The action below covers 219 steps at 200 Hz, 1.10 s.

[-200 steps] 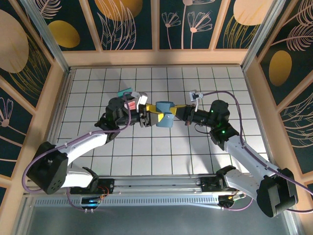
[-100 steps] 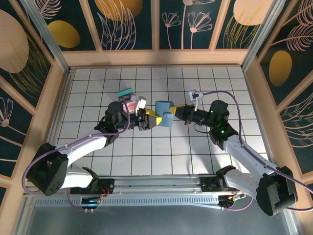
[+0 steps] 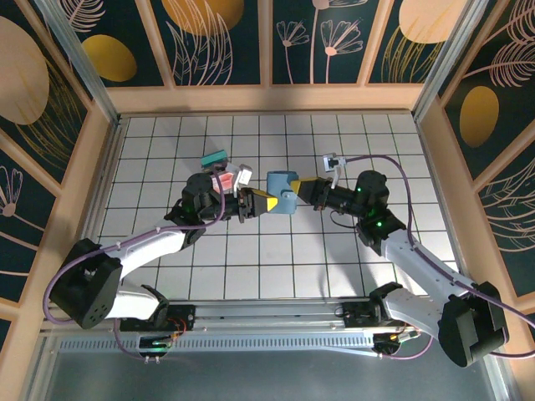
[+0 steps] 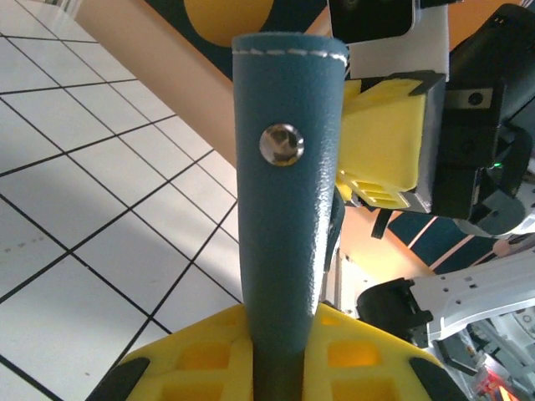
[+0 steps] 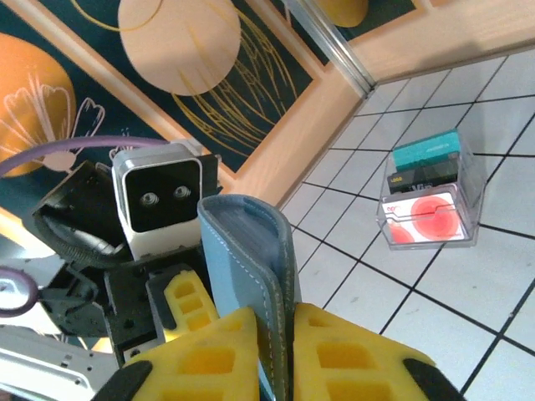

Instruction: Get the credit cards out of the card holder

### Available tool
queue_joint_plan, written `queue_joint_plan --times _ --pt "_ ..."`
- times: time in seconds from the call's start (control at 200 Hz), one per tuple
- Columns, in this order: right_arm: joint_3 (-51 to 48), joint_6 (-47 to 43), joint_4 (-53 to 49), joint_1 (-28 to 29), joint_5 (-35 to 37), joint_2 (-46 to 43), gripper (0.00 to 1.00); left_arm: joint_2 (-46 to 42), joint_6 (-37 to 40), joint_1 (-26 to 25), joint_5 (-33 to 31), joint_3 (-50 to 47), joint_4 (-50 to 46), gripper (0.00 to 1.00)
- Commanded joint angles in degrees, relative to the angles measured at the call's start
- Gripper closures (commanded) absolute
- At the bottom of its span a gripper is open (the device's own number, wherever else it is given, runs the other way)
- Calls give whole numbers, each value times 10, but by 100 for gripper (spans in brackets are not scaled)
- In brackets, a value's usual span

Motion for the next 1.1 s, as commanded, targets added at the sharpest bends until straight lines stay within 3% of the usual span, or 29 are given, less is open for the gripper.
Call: queue_joint_plan --times 0.0,0.08,0.24,0.35,0.736,1.091 --pt "43 -29 -68 22 56 -10 69 -6 25 2 -93 16 -48 100" --pt "68 -38 -134 37 137 -13 56 -12 32 -1 -138 15 -66 100" --pt "129 -21 -272 72 320 -7 55 -31 36 -12 -226 2 -66 100" --pt "163 7 -340 95 386 4 55 -37 38 -21 -280 -2 -70 100" --pt "257 74 -422 171 416 87 61 -5 33 -25 -276 19 -66 100" --pt "318 64 -441 182 397 171 66 7 31 -25 -270 29 -67 100"
